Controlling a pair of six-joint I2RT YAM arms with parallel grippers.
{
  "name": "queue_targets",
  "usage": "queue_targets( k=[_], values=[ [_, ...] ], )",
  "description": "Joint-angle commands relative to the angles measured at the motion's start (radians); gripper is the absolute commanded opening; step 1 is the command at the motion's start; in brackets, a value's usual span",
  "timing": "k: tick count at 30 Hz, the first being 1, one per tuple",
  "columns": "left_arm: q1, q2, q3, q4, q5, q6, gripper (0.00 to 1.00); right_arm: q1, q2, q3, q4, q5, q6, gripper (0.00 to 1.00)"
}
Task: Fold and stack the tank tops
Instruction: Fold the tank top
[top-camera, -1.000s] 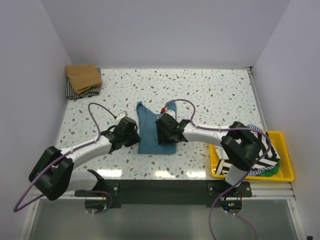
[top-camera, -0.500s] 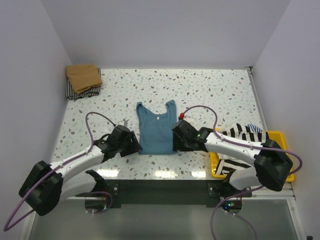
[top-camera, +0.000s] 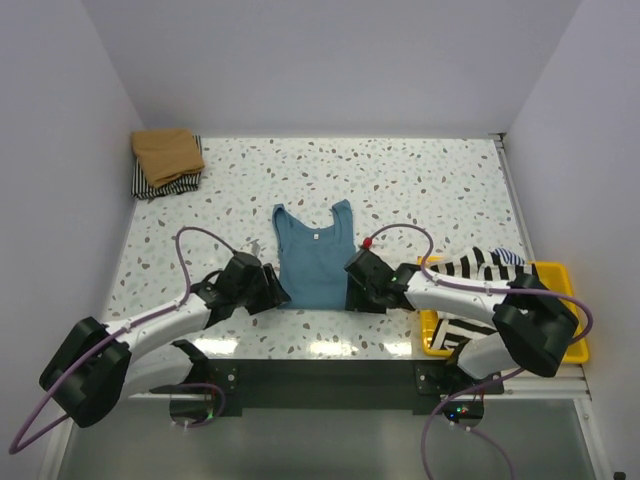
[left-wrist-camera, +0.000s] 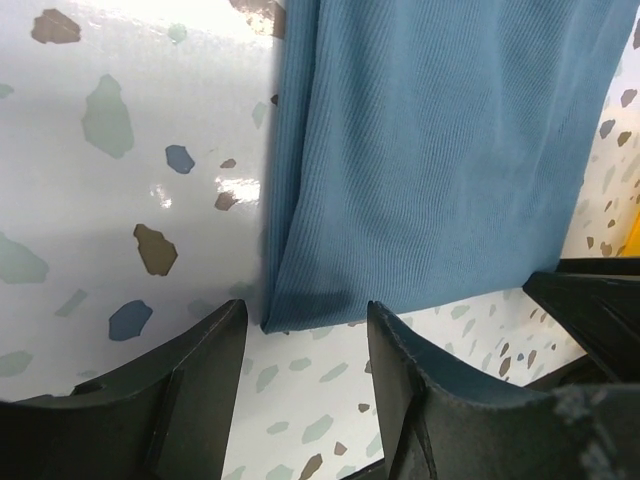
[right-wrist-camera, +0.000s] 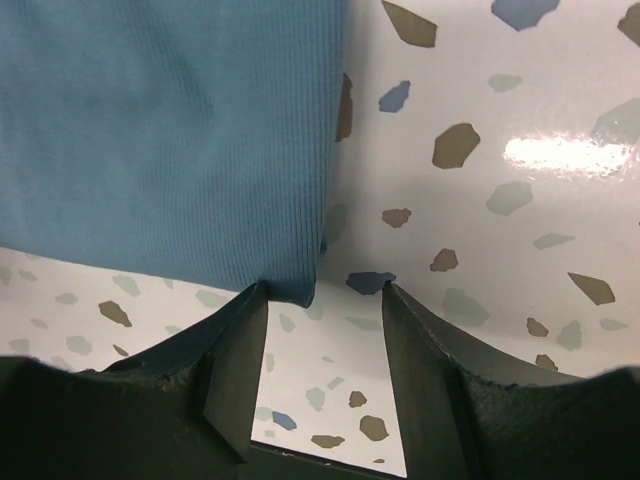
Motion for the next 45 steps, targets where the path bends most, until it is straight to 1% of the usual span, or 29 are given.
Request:
queue_targets(
  k=[1,5,8,9,11,12,15,16,17,18,19,20,21,22,23,24,26,27,28,29,30,31,32,33,34,37,40,42,45],
  values=[
    [-0.028,0.033,-0.04,0.004,-0.019,-0.031,0.56,-0.002,-0.017,-0.034,0.043,0.007,0.058,0.53],
    [-0.057,0.064,-0.047,-0.003,-0.042,-0.056,0.53,-0.002,-0.071,-0.069,0.072,0.006,0.076,0.53],
    [-0.071,0.072,-0.052,-0.013,-0.051,-0.079,0.5,-0.002,-0.089,-0.072,0.059,0.007,0.076,0.53],
    [-0.074,0.067,-0.05,-0.027,-0.05,-0.083,0.49,-0.002,-0.095,-0.065,0.057,0.009,0.072,0.53],
    [-0.076,0.05,-0.024,-0.056,-0.096,-0.082,0.5,-0.002,-0.115,-0.062,0.051,0.004,0.07,0.53],
    [-0.076,0.021,-0.006,-0.099,-0.111,-0.067,0.52,-0.002,-0.123,-0.049,0.043,0.003,0.064,0.53],
    [-0.066,-0.025,0.126,-0.214,-0.211,-0.018,0.54,-0.002,-0.151,0.001,0.007,0.013,0.029,0.53],
    [-0.033,-0.027,0.199,-0.237,-0.25,0.001,0.54,-0.002,-0.148,0.023,-0.001,0.024,0.013,0.53],
    [-0.002,-0.024,0.232,-0.251,-0.258,0.019,0.54,-0.002,-0.138,0.043,-0.007,0.036,-0.004,0.53],
    [0.038,-0.011,0.258,-0.25,-0.255,0.06,0.52,-0.004,-0.102,0.1,-0.01,0.042,-0.046,0.54],
    [0.128,-0.002,0.302,-0.237,-0.213,0.077,0.51,-0.004,-0.077,0.141,-0.02,0.049,-0.075,0.54],
    [0.192,0.042,0.348,-0.201,-0.2,0.112,0.5,-0.004,-0.018,0.281,-0.029,0.079,-0.171,0.54],
    [0.211,0.065,0.376,-0.187,-0.214,0.117,0.5,-0.005,0.012,0.326,-0.027,0.099,-0.198,0.55],
    [0.24,0.093,0.403,-0.162,-0.231,0.123,0.47,-0.008,0.05,0.375,-0.027,0.111,-0.226,0.55],
    [0.253,0.123,0.454,-0.145,-0.232,0.127,0.45,-0.016,0.123,0.424,-0.024,0.116,-0.255,0.54],
    [0.262,0.191,0.479,-0.13,-0.234,0.125,0.43,-0.03,0.168,0.519,-0.02,0.119,-0.305,0.53],
    [0.297,0.254,0.541,-0.107,-0.219,0.117,0.34,-0.041,0.277,0.598,0.022,0.113,-0.347,0.47],
    [0.309,0.295,0.552,-0.098,-0.215,0.114,0.32,-0.054,0.314,0.669,0.07,0.101,-0.375,0.46],
    [0.338,0.312,0.562,-0.07,-0.212,0.11,0.31,-0.061,0.351,0.711,0.086,0.069,-0.384,0.46],
    [0.358,0.331,0.578,-0.063,-0.2,0.104,0.3,-0.065,0.398,0.759,0.089,0.058,-0.389,0.44],
    [0.381,0.366,0.589,-0.059,-0.186,0.096,0.29,-0.065,0.481,0.861,0.083,0.047,-0.401,0.43],
    [0.42,0.383,0.612,-0.056,-0.17,0.093,0.27,-0.067,0.53,0.909,0.076,0.041,-0.403,0.42],
    [0.44,0.4,0.625,-0.056,-0.162,0.088,0.27,-0.065,0.573,0.96,0.062,0.041,-0.401,0.42],
    [0.455,0.429,0.635,-0.055,-0.151,0.084,0.26,-0.065,0.654,1.057,0.025,0.041,-0.398,0.41],
    [0.484,0.44,0.645,-0.052,-0.142,0.084,0.25,-0.067,0.688,1.098,0.008,0.042,-0.395,0.4],
    [0.512,0.48,0.69,-0.047,-0.114,0.081,0.25,-0.067,0.792,1.204,-0.019,0.061,-0.375,0.4],
    [0.52,0.507,0.701,-0.03,-0.093,0.074,0.24,-0.065,0.884,1.299,-0.047,0.064,-0.366,0.4],
    [0.52,0.527,0.703,-0.017,-0.067,0.073,0.24,-0.065,0.921,1.36,-0.069,0.073,-0.36,0.4],
    [0.518,0.546,0.698,-0.004,-0.059,0.074,0.23,-0.065,0.966,1.397,-0.069,0.082,-0.35,0.41]
  ],
)
